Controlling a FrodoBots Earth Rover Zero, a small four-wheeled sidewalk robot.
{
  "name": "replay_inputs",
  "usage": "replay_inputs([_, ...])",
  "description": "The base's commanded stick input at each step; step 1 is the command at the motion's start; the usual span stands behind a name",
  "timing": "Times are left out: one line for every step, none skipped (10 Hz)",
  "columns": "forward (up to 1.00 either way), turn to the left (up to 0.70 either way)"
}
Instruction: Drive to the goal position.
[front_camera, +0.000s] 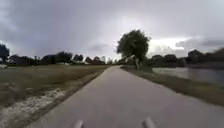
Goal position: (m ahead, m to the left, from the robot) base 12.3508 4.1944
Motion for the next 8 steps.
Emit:
replay_inputs([1.0,0.0])
replay_inputs([1.0,0.0])
replay_inputs([1.0,0.0])
replay_inputs([1.0,0.0])
replay_inputs([1.0,0.0])
replay_inputs([1.0,0.0])
replay_inputs([1.0,0.0])
replay_inputs([1.0,0.0])
